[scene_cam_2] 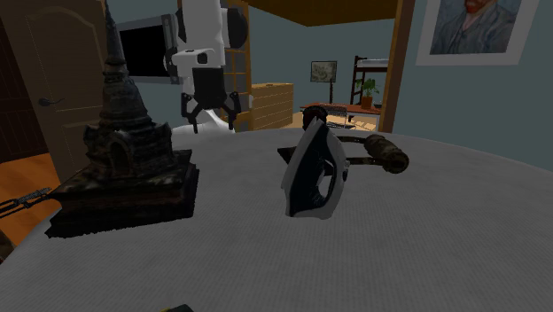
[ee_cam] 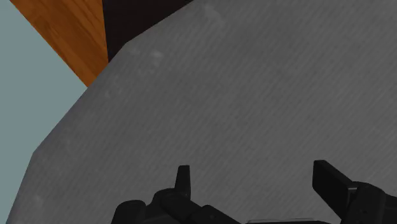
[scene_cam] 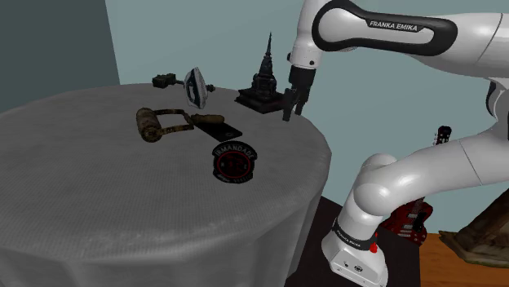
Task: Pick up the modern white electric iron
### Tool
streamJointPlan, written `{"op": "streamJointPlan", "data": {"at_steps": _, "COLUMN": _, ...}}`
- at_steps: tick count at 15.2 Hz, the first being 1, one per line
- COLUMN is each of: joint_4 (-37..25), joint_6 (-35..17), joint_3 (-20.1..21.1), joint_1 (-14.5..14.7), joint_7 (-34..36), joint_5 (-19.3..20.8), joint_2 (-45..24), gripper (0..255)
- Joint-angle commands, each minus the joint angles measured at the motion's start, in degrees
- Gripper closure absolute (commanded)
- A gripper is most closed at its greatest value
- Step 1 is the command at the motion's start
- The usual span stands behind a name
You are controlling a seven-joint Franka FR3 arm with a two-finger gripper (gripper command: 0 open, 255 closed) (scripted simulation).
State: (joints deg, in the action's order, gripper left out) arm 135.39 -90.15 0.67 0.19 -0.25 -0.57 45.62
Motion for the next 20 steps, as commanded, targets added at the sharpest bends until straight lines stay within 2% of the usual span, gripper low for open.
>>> {"op": "streamJointPlan", "data": {"at_steps": 1, "joint_4": 0.0, "joint_6": 0.0, "joint_3": 0.0, "joint_1": 0.0, "joint_7": 0.0, "joint_5": 0.0, "joint_2": 0.0, "gripper": 0}}
{"op": "streamJointPlan", "data": {"at_steps": 11, "joint_4": -9.3, "joint_6": -15.8, "joint_3": -3.8, "joint_1": 3.5, "joint_7": -9.5, "joint_5": -3.3, "joint_2": -15.9, "gripper": 0}}
{"op": "streamJointPlan", "data": {"at_steps": 20, "joint_4": -23.0, "joint_6": -24.0, "joint_3": -6.5, "joint_1": 7.1, "joint_7": -19.3, "joint_5": -9.6, "joint_2": -30.3, "gripper": 0}}
